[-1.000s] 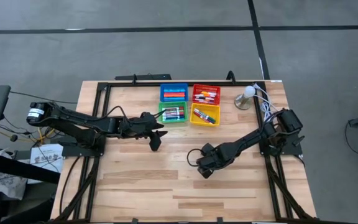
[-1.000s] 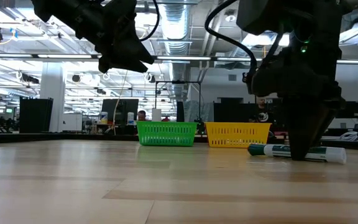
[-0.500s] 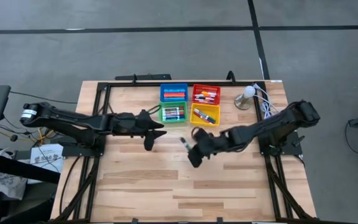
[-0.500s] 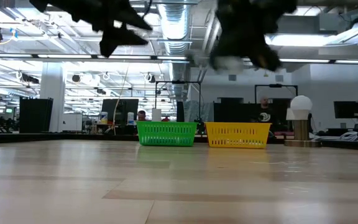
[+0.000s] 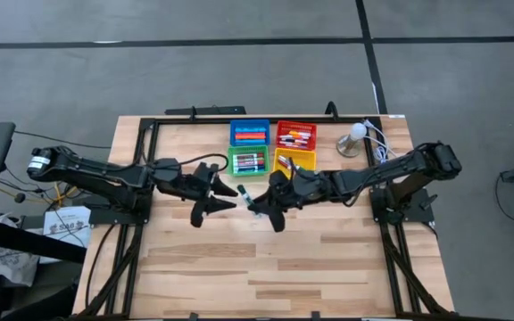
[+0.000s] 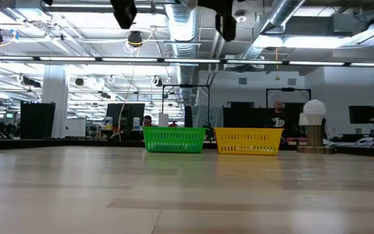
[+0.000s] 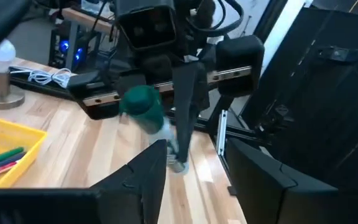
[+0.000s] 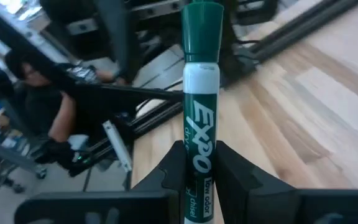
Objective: Pick & Place Markers
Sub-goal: Put the white and green marker into the green bin
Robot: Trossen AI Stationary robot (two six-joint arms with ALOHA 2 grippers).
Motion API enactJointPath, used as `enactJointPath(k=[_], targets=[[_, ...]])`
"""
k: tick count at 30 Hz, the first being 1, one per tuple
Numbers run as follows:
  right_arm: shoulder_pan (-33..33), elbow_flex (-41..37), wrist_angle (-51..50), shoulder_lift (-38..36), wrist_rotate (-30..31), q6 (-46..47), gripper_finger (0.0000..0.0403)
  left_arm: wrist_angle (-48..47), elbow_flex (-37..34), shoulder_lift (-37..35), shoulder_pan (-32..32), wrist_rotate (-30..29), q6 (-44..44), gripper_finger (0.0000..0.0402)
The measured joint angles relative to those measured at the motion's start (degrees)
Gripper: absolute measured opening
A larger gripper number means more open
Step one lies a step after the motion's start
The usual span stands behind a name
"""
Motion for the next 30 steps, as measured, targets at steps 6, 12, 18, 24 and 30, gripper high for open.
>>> enactJointPath(k=[6, 12, 18, 24, 30], targets=[[0.0, 0.0, 4.3, 0.3, -1.6, -2.8, 0.0044, 0.5, 0.0, 0.3, 0.0, -0.7, -0.8, 0.0167], [0.0, 0.0, 4.8, 0.3, -1.2, -4.4, 0.0044, 2.4, 0.0, 0.6, 0.0, -3.1, -2.0, 0.0167], [-0.9, 0.0, 6.0, 0.4, -1.3, -5.2, 0.0044, 4.5, 0.0, 0.7, 0.9, -4.1, -2.5, 0.0167], [-2.1, 0.0, 7.5, 0.4, -1.2, -5.9, 0.0044, 5.8, 0.0, 1.6, 1.9, -4.2, -3.9, 0.0167], [-3.0, 0.0, 8.4, 0.4, -1.1, -6.0, 0.0044, 10.5, 0.0, 4.7, 2.7, -4.2, -4.7, 0.0167]])
